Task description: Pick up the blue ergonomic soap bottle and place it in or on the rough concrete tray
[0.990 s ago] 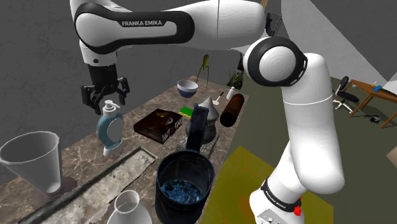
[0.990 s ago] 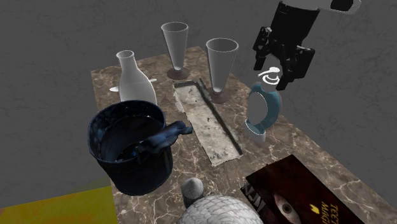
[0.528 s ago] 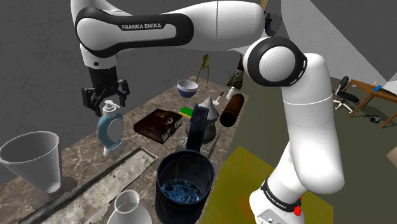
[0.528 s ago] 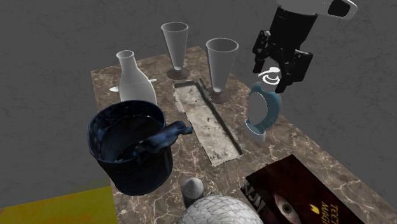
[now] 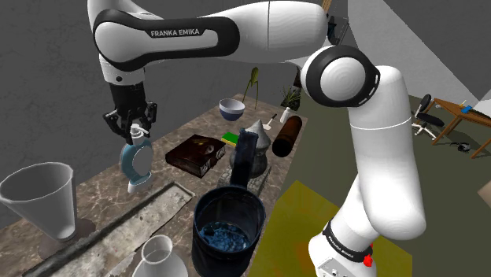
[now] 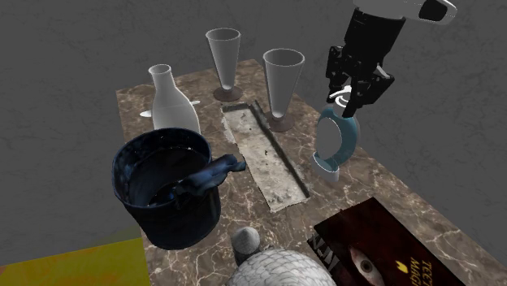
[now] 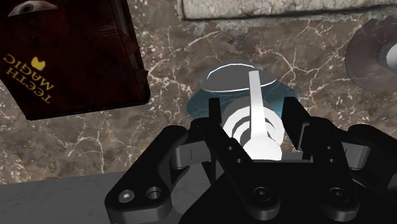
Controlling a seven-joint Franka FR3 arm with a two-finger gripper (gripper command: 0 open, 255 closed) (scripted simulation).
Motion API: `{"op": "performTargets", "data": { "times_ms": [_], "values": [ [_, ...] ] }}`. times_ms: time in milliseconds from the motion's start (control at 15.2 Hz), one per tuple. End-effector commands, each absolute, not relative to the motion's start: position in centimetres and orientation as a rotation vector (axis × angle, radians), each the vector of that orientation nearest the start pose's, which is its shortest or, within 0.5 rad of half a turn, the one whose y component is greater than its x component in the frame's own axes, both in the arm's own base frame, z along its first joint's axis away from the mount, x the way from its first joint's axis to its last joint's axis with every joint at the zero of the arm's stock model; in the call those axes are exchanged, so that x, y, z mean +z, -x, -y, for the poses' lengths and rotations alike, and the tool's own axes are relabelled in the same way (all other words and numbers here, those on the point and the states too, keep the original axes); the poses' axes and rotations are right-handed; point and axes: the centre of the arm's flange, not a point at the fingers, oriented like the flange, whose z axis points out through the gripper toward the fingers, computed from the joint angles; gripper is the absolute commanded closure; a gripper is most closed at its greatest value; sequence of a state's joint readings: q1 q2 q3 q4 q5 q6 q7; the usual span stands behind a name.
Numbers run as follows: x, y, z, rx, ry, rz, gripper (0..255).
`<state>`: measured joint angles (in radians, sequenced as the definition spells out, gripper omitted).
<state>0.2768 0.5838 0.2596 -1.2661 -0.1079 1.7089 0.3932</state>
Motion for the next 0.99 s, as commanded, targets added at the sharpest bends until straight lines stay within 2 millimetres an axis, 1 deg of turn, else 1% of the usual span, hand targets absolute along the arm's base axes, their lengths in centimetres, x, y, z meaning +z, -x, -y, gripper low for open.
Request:
{"op": "performTargets", "data": {
  "times_ms": [0,132,924],
  "values": [
    [41.5,-63.2,-31.6,0.201,3.149,0.208,255],
    [41.6,-63.2,-31.6,0.201,3.149,0.208,255],
    [47.9,-63.2,-31.6,0.201,3.149,0.208,255]
  ]
}}
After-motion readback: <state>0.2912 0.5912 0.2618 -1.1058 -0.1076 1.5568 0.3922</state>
